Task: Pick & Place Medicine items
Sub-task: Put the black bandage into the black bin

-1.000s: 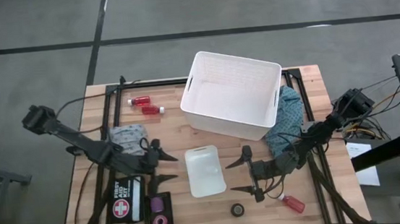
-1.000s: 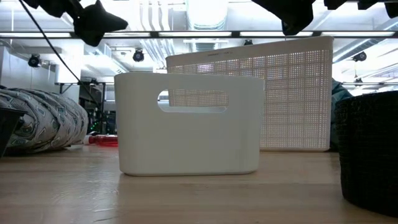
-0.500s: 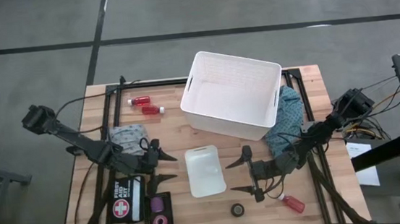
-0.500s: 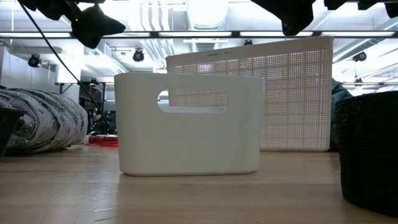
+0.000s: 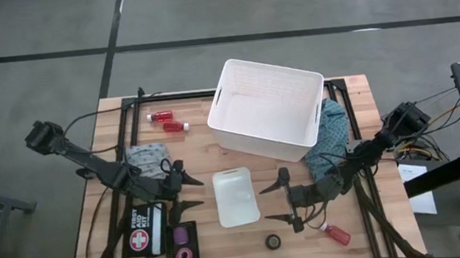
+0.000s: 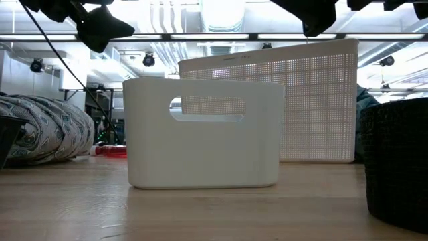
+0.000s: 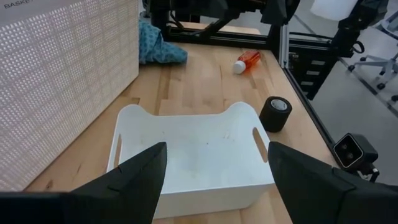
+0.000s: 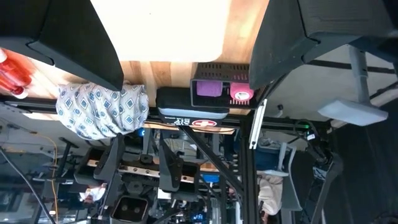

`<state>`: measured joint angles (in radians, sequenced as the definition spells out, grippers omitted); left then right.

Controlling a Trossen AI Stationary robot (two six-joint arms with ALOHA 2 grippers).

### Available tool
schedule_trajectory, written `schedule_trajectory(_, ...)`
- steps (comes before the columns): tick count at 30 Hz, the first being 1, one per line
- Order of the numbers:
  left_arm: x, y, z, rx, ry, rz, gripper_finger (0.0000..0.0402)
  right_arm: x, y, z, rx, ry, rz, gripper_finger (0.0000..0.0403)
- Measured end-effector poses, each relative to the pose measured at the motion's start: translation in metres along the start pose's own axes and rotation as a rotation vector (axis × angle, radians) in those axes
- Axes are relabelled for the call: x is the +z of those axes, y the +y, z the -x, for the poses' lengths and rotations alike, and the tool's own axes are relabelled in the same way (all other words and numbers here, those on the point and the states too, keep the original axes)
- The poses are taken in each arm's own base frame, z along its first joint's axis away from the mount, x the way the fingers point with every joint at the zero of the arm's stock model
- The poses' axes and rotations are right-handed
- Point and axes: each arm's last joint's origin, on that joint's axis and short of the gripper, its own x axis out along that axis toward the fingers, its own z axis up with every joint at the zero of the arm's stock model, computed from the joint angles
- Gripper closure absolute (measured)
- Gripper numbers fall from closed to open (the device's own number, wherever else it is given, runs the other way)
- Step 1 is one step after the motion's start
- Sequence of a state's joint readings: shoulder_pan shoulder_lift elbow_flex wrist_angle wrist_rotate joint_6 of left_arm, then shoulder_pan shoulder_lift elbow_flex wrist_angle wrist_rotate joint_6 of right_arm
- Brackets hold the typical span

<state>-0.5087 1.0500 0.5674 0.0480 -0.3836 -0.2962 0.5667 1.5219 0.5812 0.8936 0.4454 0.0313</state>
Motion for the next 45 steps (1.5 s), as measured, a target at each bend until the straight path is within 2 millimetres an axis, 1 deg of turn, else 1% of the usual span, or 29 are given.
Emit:
schedule_trajectory(4, 0.0, 0.0, 0.0, 0.0, 0.0, 0.0, 0.0115, 0.002, 0.0, 0.0, 0.001, -0.019, -0.044, 0.0062)
schedule_trajectory(12, 0.0, 0.0, 0.0, 0.0, 0.0, 0.0, 0.0115, 0.003, 0.0, 0.0, 0.001, -0.028, -0.076, 0.0062)
schedule_trajectory(15, 0.0, 0.0, 0.0, 0.0, 0.0, 0.0, 0.0115, 0.002, -0.002, 0.0, -0.062, -0.023, -0.112, 0.0062)
schedule_trajectory(20, 0.0, 0.0, 0.0, 0.0, 0.0, 0.0, 0.0115, 0.005, -0.006, 0.0, -0.18, -0.049, -0.124, 0.0062)
schedule_trajectory(24, 0.0, 0.0, 0.0, 0.0, 0.0, 0.0, 0.0115, 0.01, -0.006, -0.005, -0.19, -0.055, -0.203, 0.0062)
schedule_trajectory(26, 0.0, 0.0, 0.0, 0.001, 0.0, 0.0, 0.0115, 0.011, -0.004, -0.009, -0.195, -0.012, -0.188, 0.0062)
schedule_trajectory(28, 0.0, 0.0, 0.0, 0.001, 0.0, 0.0, 0.0115, 0.015, -0.002, -0.014, -0.212, 0.05, -0.119, 0.0062)
schedule_trajectory(31, 0.0, 0.0, 0.0, 0.001, 0.0, 0.0, 0.0115, 0.028, 0.003, -0.024, -0.243, 0.136, -0.063, 0.0062)
schedule_trajectory(34, 0.0, 0.0, 0.0, 0.001, 0.001, 0.0, 0.0115, 0.042, 0.008, -0.033, -0.282, 0.245, -0.083, 0.0062)
schedule_trajectory(37, 0.0, 0.0, 0.0, 0.001, 0.003, -0.001, 0.0115, 0.056, 0.015, -0.04, -0.304, 0.388, -0.158, 0.0062)
schedule_trajectory(40, 0.0, 0.0, 0.0, 0.002, 0.004, -0.002, 0.0115, 0.065, 0.02, -0.046, -0.311, 0.558, -0.282, 0.0062)
schedule_trajectory(45, -0.001, 0.0, 0.0, 0.003, 0.007, -0.003, 0.0115, 0.081, 0.028, -0.055, -0.419, 0.766, -0.504, 0.0062)
